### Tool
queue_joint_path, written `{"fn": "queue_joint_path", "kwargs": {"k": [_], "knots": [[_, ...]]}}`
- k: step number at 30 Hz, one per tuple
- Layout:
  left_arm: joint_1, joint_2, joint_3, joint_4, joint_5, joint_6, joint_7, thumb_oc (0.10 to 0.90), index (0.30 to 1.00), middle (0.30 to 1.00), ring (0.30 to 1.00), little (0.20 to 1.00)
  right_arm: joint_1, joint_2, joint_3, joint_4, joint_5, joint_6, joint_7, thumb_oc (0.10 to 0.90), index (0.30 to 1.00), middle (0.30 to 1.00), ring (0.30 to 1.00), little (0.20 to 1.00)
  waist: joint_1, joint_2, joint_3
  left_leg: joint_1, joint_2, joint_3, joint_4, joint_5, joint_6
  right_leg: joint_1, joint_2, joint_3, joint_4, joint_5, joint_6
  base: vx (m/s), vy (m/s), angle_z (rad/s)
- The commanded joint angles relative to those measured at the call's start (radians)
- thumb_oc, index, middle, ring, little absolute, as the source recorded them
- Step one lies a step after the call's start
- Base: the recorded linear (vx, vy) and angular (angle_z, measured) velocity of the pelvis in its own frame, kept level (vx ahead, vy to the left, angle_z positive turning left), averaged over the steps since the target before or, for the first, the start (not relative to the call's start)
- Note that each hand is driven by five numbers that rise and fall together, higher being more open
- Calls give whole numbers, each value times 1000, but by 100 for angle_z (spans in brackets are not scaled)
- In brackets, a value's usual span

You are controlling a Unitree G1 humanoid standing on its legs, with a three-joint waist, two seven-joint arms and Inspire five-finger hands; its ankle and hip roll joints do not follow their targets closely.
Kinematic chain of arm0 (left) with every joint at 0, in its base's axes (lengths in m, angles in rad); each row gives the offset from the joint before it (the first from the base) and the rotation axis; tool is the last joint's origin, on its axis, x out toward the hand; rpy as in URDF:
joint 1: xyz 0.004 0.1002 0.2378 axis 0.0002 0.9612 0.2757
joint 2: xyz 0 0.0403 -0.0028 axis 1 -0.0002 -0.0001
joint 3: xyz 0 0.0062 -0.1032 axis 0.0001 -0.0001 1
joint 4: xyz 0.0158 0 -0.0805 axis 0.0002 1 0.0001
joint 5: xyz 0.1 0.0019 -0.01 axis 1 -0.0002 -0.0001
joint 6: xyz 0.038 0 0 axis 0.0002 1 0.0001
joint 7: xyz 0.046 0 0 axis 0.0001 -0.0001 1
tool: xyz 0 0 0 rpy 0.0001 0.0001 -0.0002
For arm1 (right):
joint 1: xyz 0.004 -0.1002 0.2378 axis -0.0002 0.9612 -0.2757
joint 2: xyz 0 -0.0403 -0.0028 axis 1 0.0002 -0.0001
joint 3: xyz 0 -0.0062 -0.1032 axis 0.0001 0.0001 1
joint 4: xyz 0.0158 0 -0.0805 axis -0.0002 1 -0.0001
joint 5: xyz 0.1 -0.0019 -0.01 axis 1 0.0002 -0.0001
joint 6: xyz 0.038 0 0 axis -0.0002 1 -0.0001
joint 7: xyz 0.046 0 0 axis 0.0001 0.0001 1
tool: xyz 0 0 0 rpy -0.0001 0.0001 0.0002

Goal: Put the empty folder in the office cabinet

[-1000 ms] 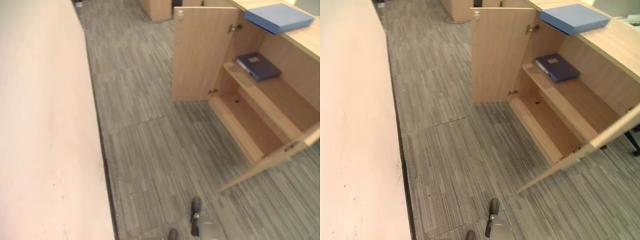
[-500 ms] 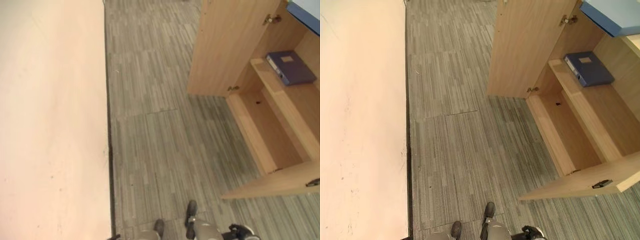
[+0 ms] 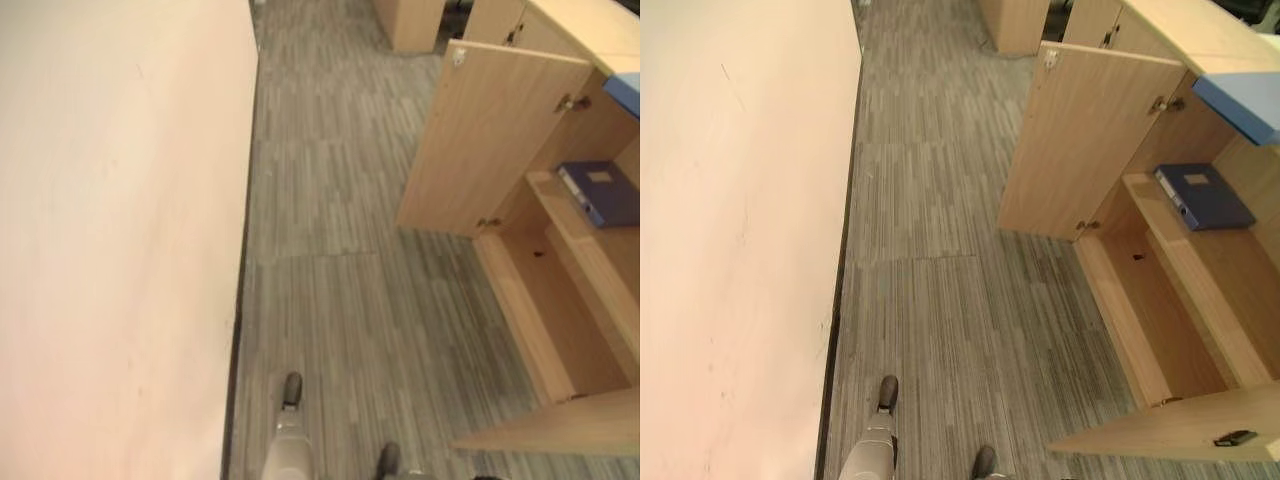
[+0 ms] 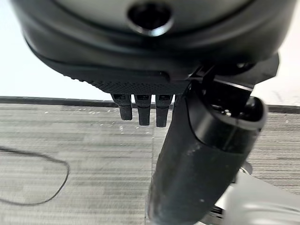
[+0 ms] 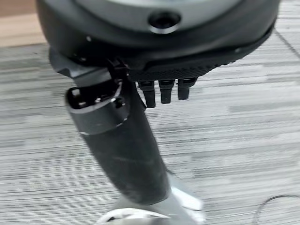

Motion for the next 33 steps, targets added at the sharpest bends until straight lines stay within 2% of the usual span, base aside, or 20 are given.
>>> {"fn": "queue_joint_path", "kwargs": {"k": [1, 2, 4, 5, 6, 7, 8, 9, 11, 13, 14, 15, 17, 19, 20, 22, 25, 27, 28, 33], "knots": [[31, 71, -24, -18, 52, -13, 30, 800, 900, 900, 900, 900, 47, -22, -28, 36, -47, 20, 2, 800, 900, 900, 900, 900, 12, -28, -42, -48, -56, -20, -119, 143, 46, 96, -35, 44, 137, -171, 59, 487, 425, -89], [19, 89, -33, -34, 61, -15, 20, 800, 900, 900, 900, 900, 53, -24, -29, 36, -50, 25, 12, 800, 900, 900, 900, 900, 11, -41, -47, -59, -89, 4, -31, 112, 60, 91, -72, 53, 130, -130, 74, 273, 283, -38], [13, 100, -33, -42, 59, -16, 20, 800, 900, 900, 900, 900, 52, -23, -29, 36, -50, 24, 14, 800, 900, 900, 900, 900, 14, -51, -50, -68, -107, 15, -4, 88, 72, 73, -90, 59, 139, -96, 82, 253, 267, -16], [1, 119, -22, -66, 45, -15, 19, 800, 900, 900, 900, 900, 40, -24, -28, 36, -49, 27, 18, 800, 900, 900, 900, 900, 21, -61, -50, -83, -137, 34, 45, 37, 99, 40, -126, 58, 171, -23, 99, 159, 169, -22], [1, 119, -22, -66, 45, -15, 19, 800, 900, 900, 900, 900, 40, -24, -28, 36, -49, 27, 18, 800, 900, 900, 900, 900, 21, -61, -50, -84, -137, 34, 45, 37, 99, 40, -126, 58, 171, -23, 99, 320, 402, -35], [-6, 133, -15, -79, 30, -15, 22, 800, 900, 900, 900, 900, 15, -25, -29, 23, -33, 27, 18, 800, 900, 900, 900, 900, 27, -57, -39, -68, -163, 60, 62, -12, 133, -20, -173, 47, 284, 63, 99, 163, 236, -29], [-6, 133, -15, -79, 30, -15, 22, 800, 900, 900, 900, 900, 15, -25, -29, 23, -33, 27, 18, 800, 900, 900, 900, 900, 27, -57, -39, -68, -163, 60, 62, -12, 133, -21, -173, 48, 285, 63, 100, 345, 417, -30], [-8, 149, -16, -81, 36, -13, 23, 800, 900, 900, 900, 900, -2, -22, -27, 2, -16, 22, 18, 800, 900, 900, 900, 900, 28, -53, -25, -33, -178, 79, 68, -62, 154, -56, -211, 13, 388, 110, 100, 183, 183, -28], [-6, 156, -14, -86, 30, -12, 24, 800, 900, 900, 900, 900, -11, -19, -23, -18, -2, 16, 19, 800, 900, 900, 900, 900, 24, -47, -15, -12, -181, 91, 59, -68, 164, -88, -221, -5, 438, 128, 99, 197, 233, -31], [-12, 168, 2, -88, 15, -11, 30, 800, 900, 900, 900, 900, -28, -15, -19, -48, 27, 6, 16, 800, 900, 900, 900, 900, 15, -39, 8, 31, -180, 109, 34, -77, 174, -136, -221, -56, 469, 106, 94, 228, 196, -46], [-17, 172, 12, -83, 3, -9, 34, 800, 900, 900, 900, 900, -42, -12, -14, -56, 35, 3, 13, 800, 900, 900, 900, 900, 13, -34, 23, 64, -172, 127, 15, -89, 173, -168, -209, -114, 435, 59, 92, 239, 87, -34], [-18, 171, 15, -81, -2, -9, 35, 800, 900, 900, 900, 900, -47, -11, -12, -54, 33, 4, 13, 800, 900, 900, 900, 900, 9, -29, 33, 83, -165, 133, 7, -95, 170, -194, -192, -135, 406, 35, 91, 241, 5, -12], [-19, 163, 20, -67, 0, -6, 35, 800, 900, 900, 900, 900, -49, -9, -9, -43, 27, 7, 7, 800, 900, 900, 900, 900, 1, -22, 47, 130, -154, 148, -11, -114, 164, -235, -168, -171, 309, 22, 101, 214, -59, -36], [-17, 157, 19, -65, 5, -5, 33, 800, 900, 900, 900, 900, -49, -10, -6, -40, 20, 9, 9, 800, 900, 900, 900, 900, -3, -18, 53, 152, -148, 154, -16, -124, 158, -239, -158, -189, 247, 34, 110, 187, -93, -33], [-19, 149, 19, -60, 18, -4, 37, 800, 900, 900, 900, 900, -54, -14, 3, -30, 4, 14, 6, 800, 900, 900, 900, 900, -8, -15, 62, 194, -140, 169, -26, -146, 146, -264, -150, -238, 125, 91, 139, 257, -167, -21], [-21, 142, 23, -56, 25, -5, 34, 800, 900, 900, 900, 900, -58, -10, 6, -24, -8, 20, 9, 800, 900, 900, 900, 900, -12, -14, 71, 230, -131, 178, -24, -168, 132, -297, -148, -262, 47, 129, 159, 267, -174, -19], [-24, 140, 34, -48, 30, -10, 35, 800, 900, 900, 900, 900, -47, -3, 3, -12, -15, 23, 12, 800, 900, 900, 900, 900, -22, -21, 75, 287, -124, 170, -23, -210, 109, -305, -143, -223, -19, 163, 175, 387, -284, 4], [-19, 137, 40, -41, 28, -11, 37, 800, 900, 900, 900, 900, -36, 0, -1, -4, -14, 23, 13, 800, 900, 900, 900, 900, -23, -25, 71, 306, -121, 168, -24, -226, 102, -292, -146, -226, -21, 171, 173, 314, -245, 9], [-19, 125, 42, -39, 14, -11, 36, 800, 900, 900, 900, 900, -29, -6, -6, 8, -10, 23, 10, 800, 900, 900, 900, 900, -36, -25, 62, 321, -89, 158, -6, -238, 87, -309, -143, -229, 39, 168, 166, 323, -290, 22], [-43, 104, 17, -55, -22, -16, 47, 800, 900, 900, 900, 900, -42, -32, -12, -3, 21, 14, -9, 800, 900, 900, 900, 900, -58, -10, 67, 318, -41, 129, -6, -215, 77, -379, -161, -239, 230, 92, 138, 169, -196, 31]]}}
